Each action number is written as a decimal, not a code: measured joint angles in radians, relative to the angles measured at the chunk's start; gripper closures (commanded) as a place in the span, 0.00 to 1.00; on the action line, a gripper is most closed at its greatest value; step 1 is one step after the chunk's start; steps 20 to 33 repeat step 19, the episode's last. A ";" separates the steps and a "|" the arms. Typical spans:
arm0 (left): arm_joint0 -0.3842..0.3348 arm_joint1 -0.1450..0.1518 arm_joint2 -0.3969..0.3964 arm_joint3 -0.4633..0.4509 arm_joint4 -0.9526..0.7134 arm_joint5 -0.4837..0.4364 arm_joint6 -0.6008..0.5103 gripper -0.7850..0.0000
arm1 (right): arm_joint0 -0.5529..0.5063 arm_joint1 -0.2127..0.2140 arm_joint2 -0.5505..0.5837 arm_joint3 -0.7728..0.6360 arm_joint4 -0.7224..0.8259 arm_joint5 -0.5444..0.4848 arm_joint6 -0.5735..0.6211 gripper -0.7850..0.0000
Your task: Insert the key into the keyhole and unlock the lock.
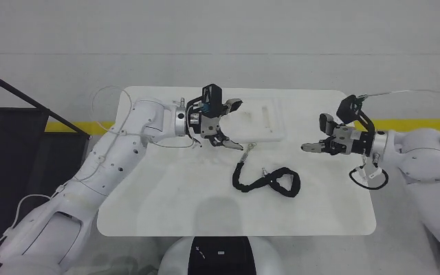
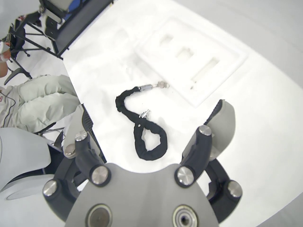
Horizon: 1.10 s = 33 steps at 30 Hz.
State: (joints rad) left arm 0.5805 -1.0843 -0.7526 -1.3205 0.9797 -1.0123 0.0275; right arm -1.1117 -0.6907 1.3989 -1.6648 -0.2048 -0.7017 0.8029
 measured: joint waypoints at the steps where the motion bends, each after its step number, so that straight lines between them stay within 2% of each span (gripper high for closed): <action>1: -0.005 0.011 0.000 -0.009 -0.026 0.000 -0.023 0.00 | -0.029 0.002 0.038 -0.003 -0.014 -0.014 -0.055 0.00; 8: -0.003 0.073 -0.040 -0.067 -0.128 0.000 -0.105 0.00 | -0.176 0.004 0.212 -0.036 -0.076 -0.021 -0.309 0.00; 11: 0.007 0.094 -0.055 -0.091 -0.151 0.000 -0.125 0.00 | -0.212 0.003 0.255 -0.050 -0.086 -0.017 -0.361 0.00; 14: 0.012 0.108 -0.063 -0.110 -0.165 0.000 -0.142 0.00 | -0.225 0.002 0.278 -0.056 -0.092 -0.002 -0.364 0.00; 33: 0.012 0.109 -0.064 -0.111 -0.165 0.000 -0.144 0.00 | -0.225 0.002 0.278 -0.056 -0.092 -0.001 -0.363 0.00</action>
